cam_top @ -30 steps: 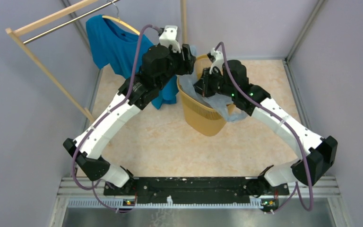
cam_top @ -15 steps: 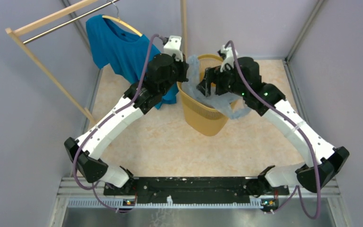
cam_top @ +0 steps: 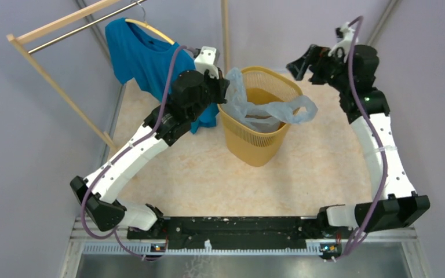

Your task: Put the trash bags into the trash bin

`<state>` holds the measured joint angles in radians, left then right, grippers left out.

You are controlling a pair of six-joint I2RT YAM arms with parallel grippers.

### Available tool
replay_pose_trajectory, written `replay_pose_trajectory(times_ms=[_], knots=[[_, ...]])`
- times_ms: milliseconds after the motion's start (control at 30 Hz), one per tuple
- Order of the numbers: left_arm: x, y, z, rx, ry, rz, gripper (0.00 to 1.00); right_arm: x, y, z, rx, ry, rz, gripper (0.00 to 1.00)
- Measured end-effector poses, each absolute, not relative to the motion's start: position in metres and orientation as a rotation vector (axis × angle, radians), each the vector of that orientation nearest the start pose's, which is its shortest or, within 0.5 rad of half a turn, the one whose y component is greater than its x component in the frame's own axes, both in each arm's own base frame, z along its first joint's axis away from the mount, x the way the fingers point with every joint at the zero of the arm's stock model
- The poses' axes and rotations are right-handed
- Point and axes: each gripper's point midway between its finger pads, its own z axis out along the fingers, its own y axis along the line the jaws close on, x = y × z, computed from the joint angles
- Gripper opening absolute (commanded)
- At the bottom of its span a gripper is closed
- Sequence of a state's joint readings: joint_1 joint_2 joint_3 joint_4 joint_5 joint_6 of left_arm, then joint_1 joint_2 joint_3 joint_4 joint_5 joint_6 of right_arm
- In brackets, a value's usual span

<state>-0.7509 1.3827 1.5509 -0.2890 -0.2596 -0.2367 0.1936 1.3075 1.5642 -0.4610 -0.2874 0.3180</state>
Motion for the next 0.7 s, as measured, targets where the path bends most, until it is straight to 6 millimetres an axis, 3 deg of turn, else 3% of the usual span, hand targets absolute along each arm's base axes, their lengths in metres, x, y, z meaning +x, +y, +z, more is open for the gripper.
replay_pose_trajectory(times_ms=[100, 200, 333, 467, 533, 700], knots=[[0.342, -0.278, 0.402, 0.26, 1.701, -0.548, 0.0, 0.402, 0.107, 0.404, 0.002, 1.775, 0.654, 0.97], [0.335, -0.281, 0.402, 0.277, 1.705, -0.586, 0.0, 0.423, 0.096, 0.386, 0.07, 1.788, 0.736, 0.97], [0.325, -0.281, 0.402, 0.296, 1.705, -0.632, 0.0, 0.436, 0.112, 0.329, 0.129, 1.886, 0.91, 0.92], [0.311, -0.277, 0.401, 0.316, 1.698, -0.666, 0.0, 0.428, 0.129, 0.28, 0.212, 1.964, 1.084, 0.91], [0.304, -0.274, 0.398, 0.332, 1.697, -0.681, 0.0, 0.423, 0.133, 0.268, 0.244, 1.975, 1.139, 0.9], [0.292, -0.272, 0.395, 0.366, 1.688, -0.708, 0.0, 0.412, 0.141, 0.26, 0.277, 1.937, 1.256, 0.89]])
